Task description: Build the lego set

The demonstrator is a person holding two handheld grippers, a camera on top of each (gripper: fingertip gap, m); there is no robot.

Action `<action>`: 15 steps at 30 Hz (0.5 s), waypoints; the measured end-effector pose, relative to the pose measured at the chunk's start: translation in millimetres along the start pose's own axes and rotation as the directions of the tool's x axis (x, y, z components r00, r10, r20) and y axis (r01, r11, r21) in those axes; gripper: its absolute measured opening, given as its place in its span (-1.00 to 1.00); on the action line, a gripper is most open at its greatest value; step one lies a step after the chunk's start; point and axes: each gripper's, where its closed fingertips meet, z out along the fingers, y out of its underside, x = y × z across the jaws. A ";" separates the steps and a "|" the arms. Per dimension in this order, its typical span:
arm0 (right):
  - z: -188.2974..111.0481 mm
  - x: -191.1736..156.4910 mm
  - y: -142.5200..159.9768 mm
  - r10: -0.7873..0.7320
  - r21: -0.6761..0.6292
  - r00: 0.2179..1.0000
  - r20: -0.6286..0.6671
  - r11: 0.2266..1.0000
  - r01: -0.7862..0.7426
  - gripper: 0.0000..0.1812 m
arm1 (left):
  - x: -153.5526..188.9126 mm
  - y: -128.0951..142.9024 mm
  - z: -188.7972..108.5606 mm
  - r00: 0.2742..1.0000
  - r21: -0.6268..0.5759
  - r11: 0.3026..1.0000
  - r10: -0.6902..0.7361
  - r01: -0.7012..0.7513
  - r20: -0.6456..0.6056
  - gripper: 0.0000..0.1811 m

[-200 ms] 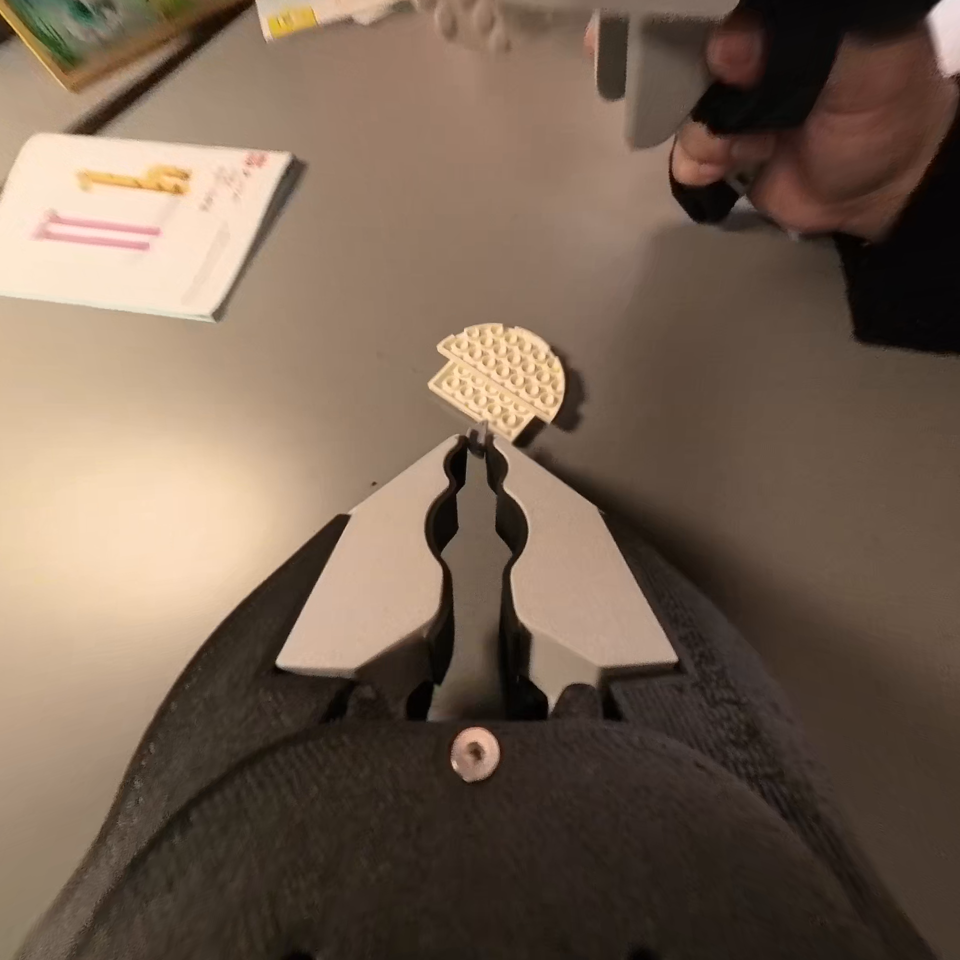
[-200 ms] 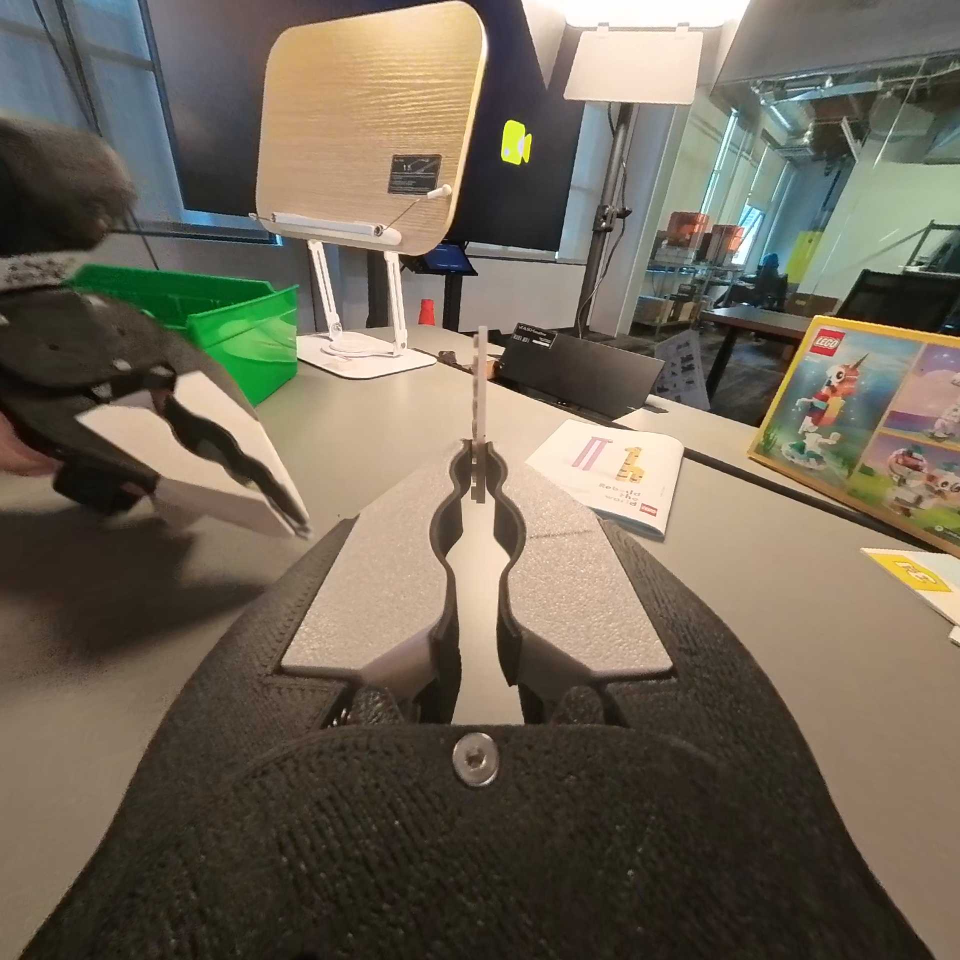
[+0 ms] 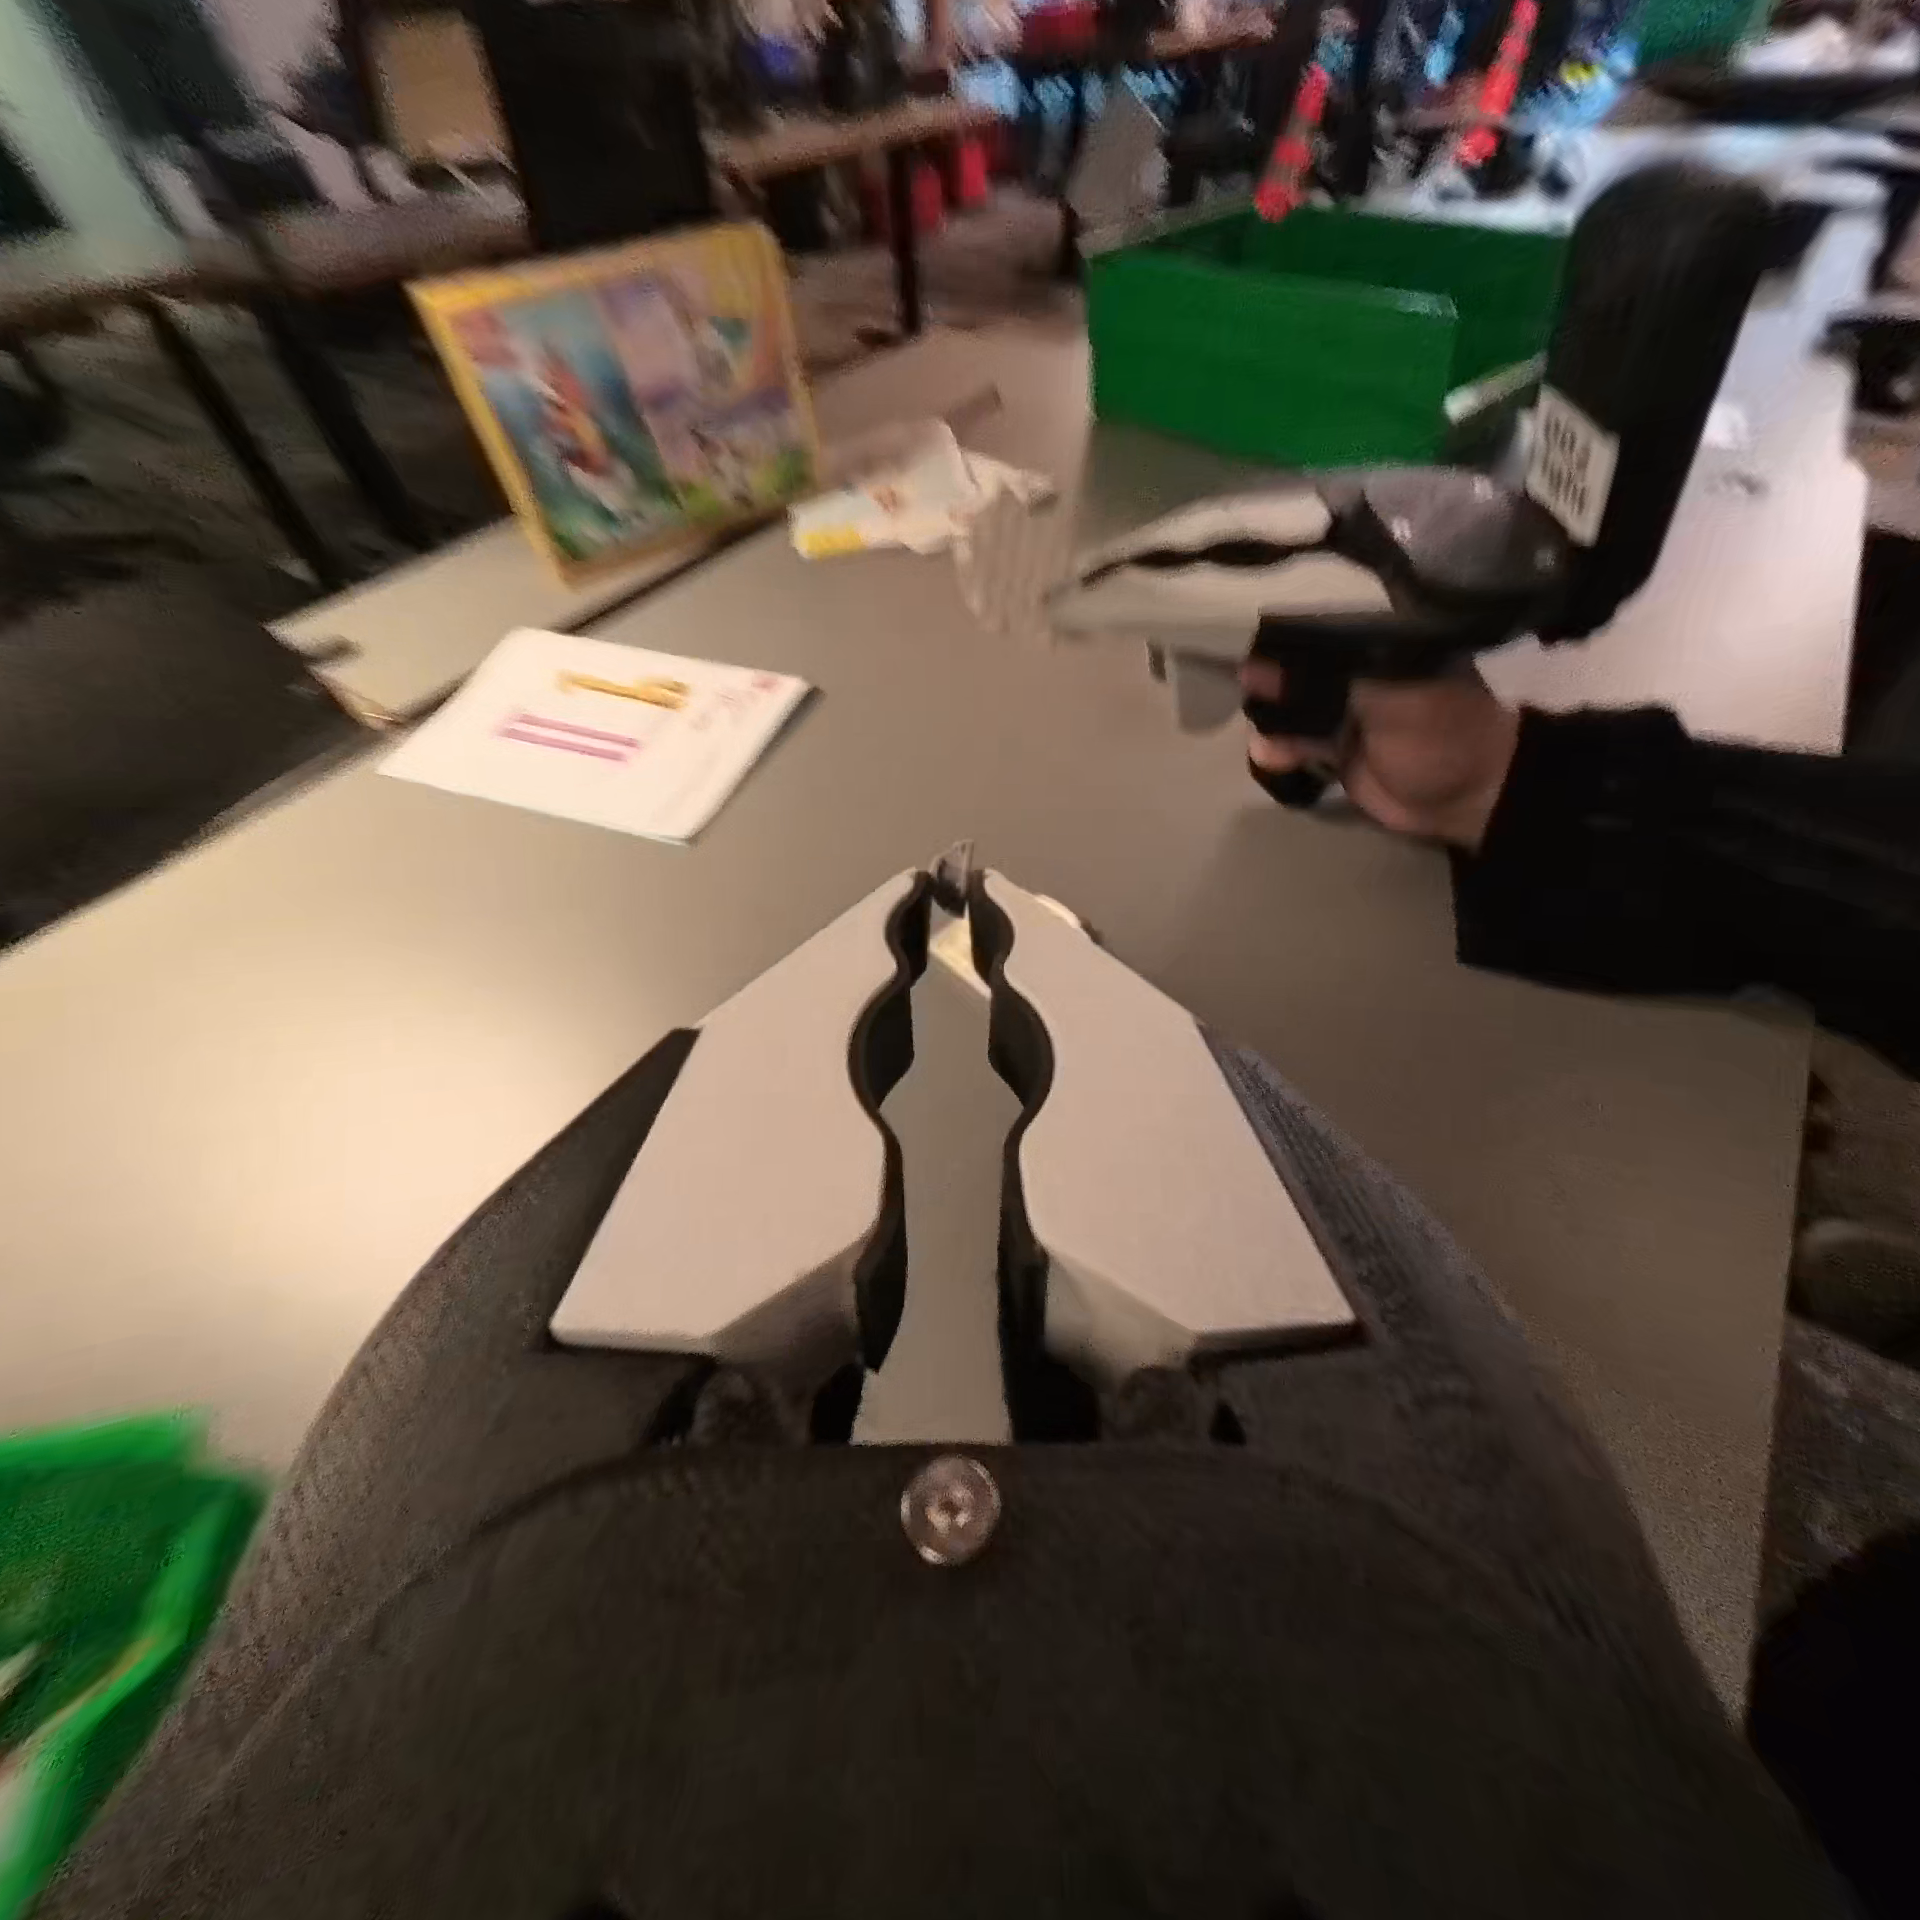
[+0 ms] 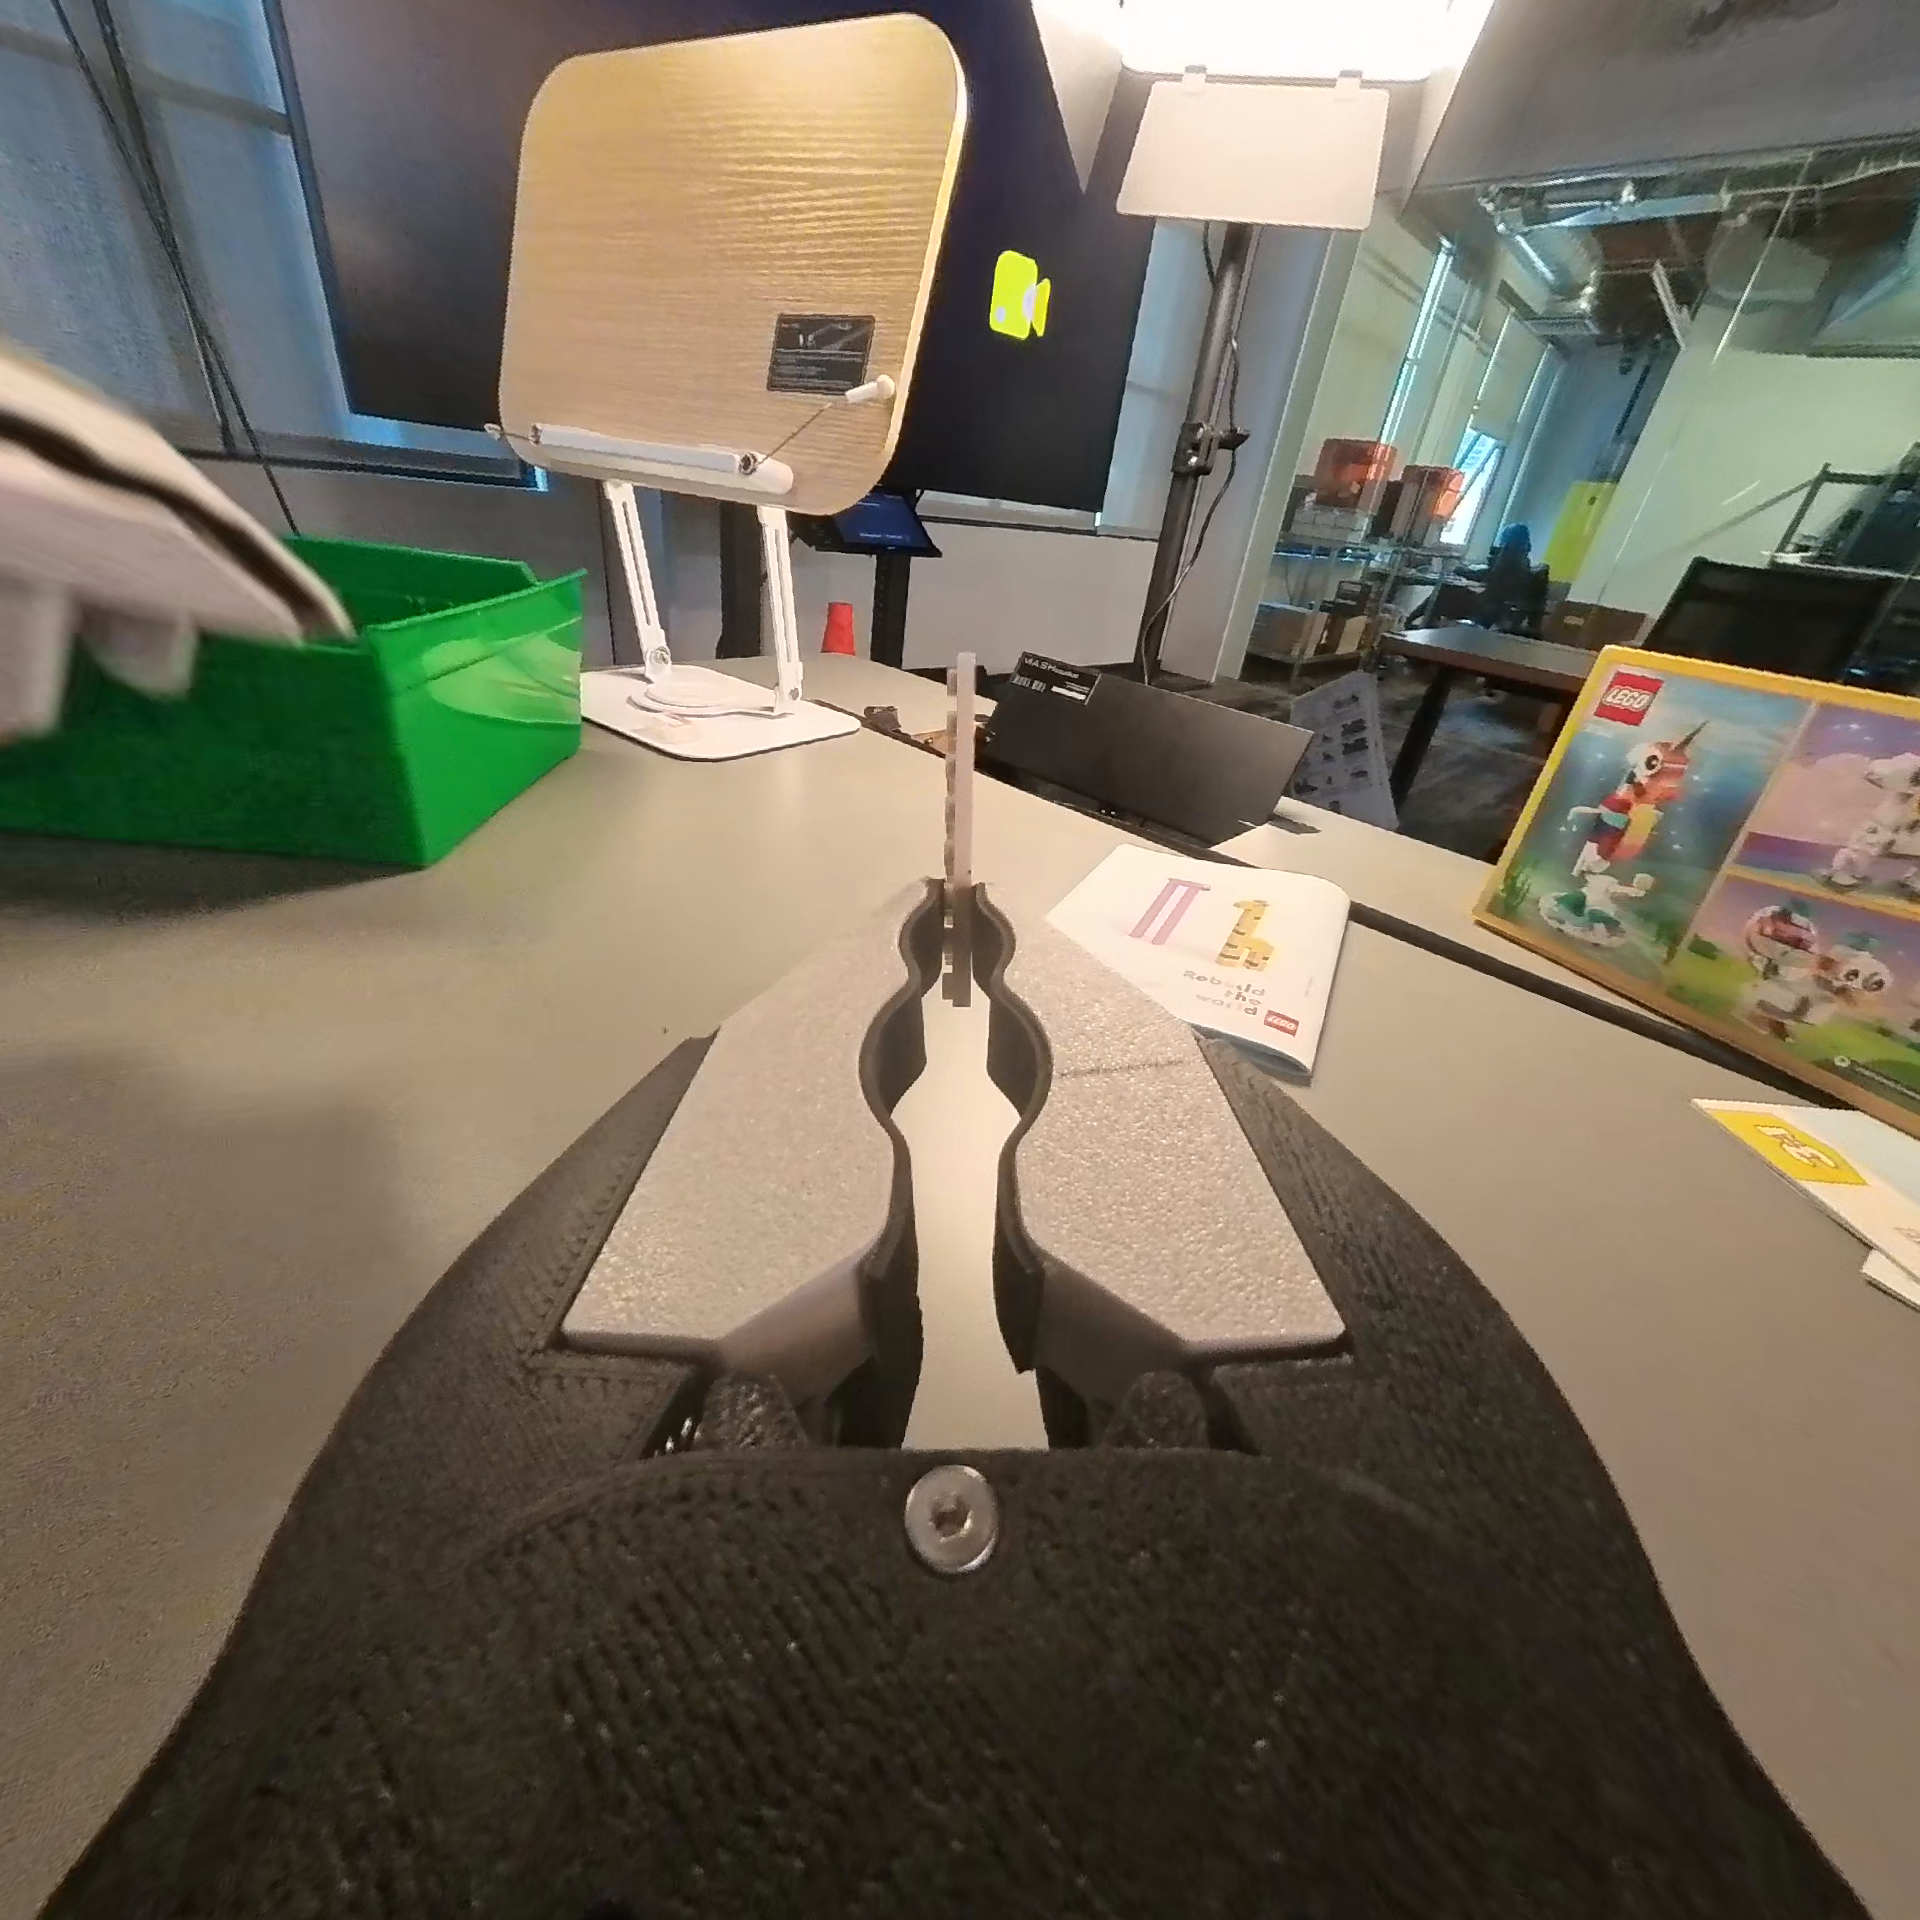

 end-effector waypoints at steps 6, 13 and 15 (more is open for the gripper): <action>2.7 -5.8 -0.7 0.000 0.000 1.000 0.021 1.000 0.000 -0.97 | -108.0 -24.9 -122.8 0.909 -0.094 0.996 0.029 0.011 0.416 -0.93; 5.9 -12.4 1.9 -0.035 -0.018 0.999 0.041 0.999 0.035 -0.97 | -197.5 63.4 -143.4 0.896 -0.490 0.835 -0.009 0.252 0.444 -0.93; 5.7 -12.4 1.7 -0.035 -0.016 0.999 0.040 0.999 0.036 -0.97 | -210.0 91.1 -142.0 0.897 -0.593 0.749 -0.003 0.295 0.443 -0.93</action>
